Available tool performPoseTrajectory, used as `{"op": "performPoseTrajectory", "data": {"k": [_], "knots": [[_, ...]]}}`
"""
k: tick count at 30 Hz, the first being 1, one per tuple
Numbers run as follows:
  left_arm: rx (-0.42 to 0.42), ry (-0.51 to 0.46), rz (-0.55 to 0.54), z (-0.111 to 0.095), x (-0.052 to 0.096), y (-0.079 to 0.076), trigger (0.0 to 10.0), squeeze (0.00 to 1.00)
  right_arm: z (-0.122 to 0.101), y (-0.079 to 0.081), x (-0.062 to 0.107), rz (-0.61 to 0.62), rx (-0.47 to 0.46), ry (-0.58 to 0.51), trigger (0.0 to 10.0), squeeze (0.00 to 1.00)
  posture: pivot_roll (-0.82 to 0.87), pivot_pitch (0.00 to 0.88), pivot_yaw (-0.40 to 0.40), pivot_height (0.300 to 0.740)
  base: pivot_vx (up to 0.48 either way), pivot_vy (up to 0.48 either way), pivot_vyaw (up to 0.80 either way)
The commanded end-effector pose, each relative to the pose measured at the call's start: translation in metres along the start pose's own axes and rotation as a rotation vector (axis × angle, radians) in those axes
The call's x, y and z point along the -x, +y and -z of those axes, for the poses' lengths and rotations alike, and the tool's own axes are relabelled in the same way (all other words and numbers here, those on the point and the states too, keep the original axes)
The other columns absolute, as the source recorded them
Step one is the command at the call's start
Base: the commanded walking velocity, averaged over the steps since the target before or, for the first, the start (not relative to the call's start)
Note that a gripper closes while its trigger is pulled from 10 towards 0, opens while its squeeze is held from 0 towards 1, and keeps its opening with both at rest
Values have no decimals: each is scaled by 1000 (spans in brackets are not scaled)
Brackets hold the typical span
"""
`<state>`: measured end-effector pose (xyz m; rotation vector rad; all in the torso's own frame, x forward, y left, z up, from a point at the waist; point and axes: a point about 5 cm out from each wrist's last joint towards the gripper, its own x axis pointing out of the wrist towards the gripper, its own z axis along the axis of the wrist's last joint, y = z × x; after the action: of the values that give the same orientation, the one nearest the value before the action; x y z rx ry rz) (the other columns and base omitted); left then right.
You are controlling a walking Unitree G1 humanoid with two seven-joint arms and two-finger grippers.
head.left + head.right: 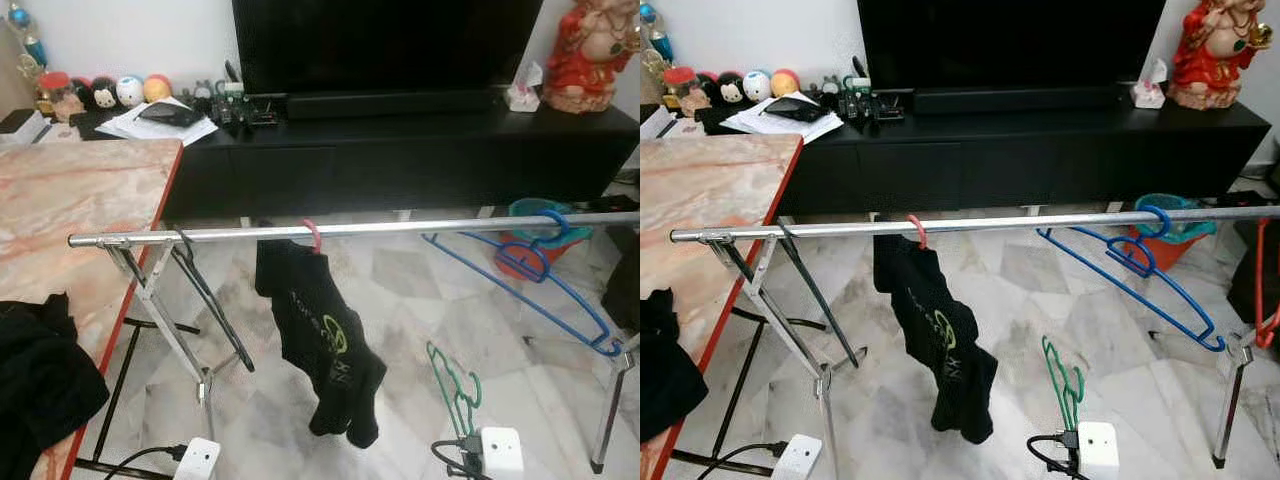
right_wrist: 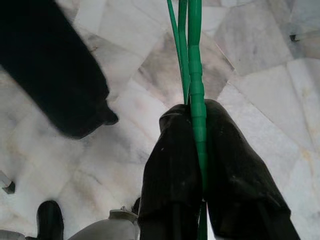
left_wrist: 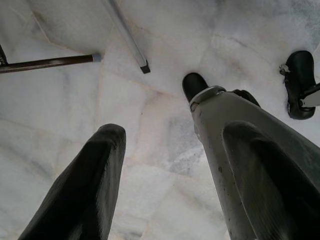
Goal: Hang hanger
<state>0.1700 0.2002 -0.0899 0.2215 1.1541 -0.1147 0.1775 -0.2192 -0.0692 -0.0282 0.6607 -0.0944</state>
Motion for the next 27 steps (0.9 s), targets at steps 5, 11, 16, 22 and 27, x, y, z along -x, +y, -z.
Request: {"op": "performPoseTrajectory", "data": {"k": [5,11,16,22,27], "knots": [[-14,-1,-3,-1,0,-1,10000,0,-156,31,-43,-39,40,-382,10000,0,-151,0,2,740,0,0,0],[-15,-1,-6,-1,0,-1,10000,0,-161,30,-43,-43,28,-398,10000,0,-157,0,4,740,0,0,0],[-17,0,-4,-1,0,-1,10000,0,-162,29,-43,-41,19,-385,10000,0,-157,0,4,740,0,0,0],[-17,1,-6,0,0,-1,10000,0,-163,30,-44,-44,21,-388,10000,0,-152,0,5,740,0,0,0],[-17,0,-7,-1,0,-1,10000,0,-171,28,-44,-40,20,-410,10000,0,-152,0,5,740,0,0,0]]}}
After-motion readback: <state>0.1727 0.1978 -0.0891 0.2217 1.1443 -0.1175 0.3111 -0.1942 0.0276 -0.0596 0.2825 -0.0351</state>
